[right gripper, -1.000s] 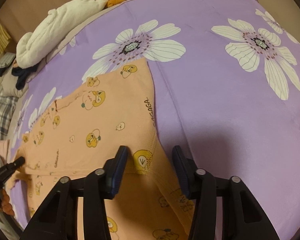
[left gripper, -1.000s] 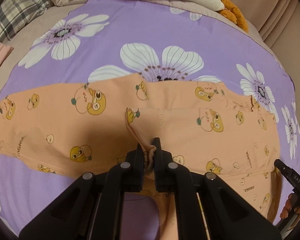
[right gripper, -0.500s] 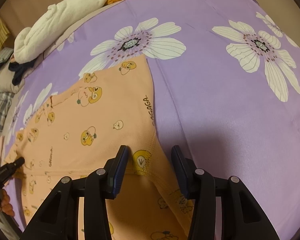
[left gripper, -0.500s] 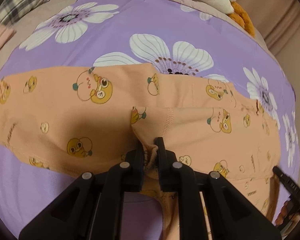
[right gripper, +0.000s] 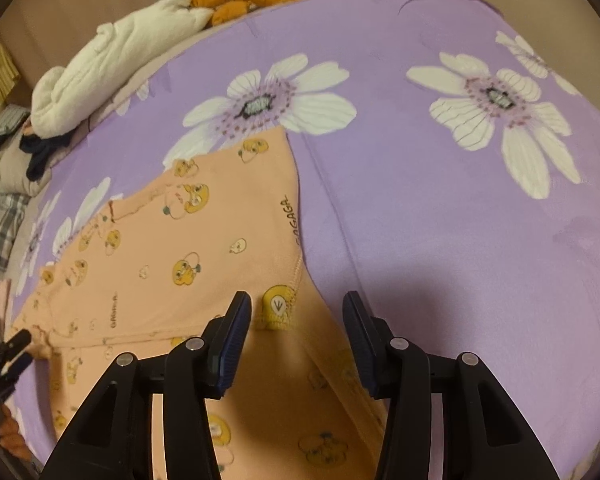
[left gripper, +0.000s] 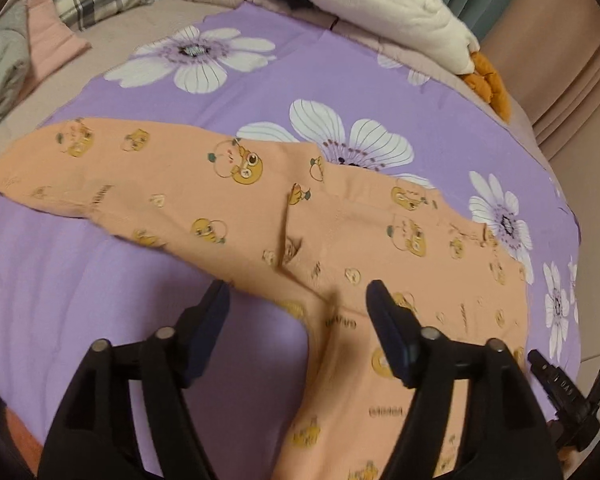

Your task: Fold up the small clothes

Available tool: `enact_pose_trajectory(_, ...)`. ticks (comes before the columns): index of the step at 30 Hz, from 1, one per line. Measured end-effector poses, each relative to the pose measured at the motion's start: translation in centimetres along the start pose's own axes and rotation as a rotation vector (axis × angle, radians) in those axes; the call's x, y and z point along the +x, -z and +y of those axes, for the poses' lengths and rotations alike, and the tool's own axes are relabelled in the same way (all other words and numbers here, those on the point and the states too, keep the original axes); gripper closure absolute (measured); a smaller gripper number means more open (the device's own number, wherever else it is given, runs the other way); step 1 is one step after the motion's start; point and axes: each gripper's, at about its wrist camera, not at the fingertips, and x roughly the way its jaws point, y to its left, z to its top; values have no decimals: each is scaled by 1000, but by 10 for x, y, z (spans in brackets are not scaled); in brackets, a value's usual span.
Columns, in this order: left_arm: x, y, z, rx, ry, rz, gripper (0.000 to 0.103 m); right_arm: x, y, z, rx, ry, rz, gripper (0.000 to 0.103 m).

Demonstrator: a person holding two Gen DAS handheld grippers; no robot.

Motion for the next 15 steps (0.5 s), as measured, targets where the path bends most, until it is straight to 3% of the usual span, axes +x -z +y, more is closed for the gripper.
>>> enact_pose_trajectory(2,-17,2,1,9,-1,-27,21,-16,1,2,-14,-3,-35,49)
enact_pose_trajectory(7,-59,8,1,23,24,-113,3,-57,3,11,-62,-30,-138,23)
enact_pose_trajectory(11,-86,15,6,37,45,-166,0,-86,7,21,-95,-77,-200,8)
enact_pose_trajectory(15,-99,17,23,-3,47,-192,0,-109,16,31,-125,-119,-263,6)
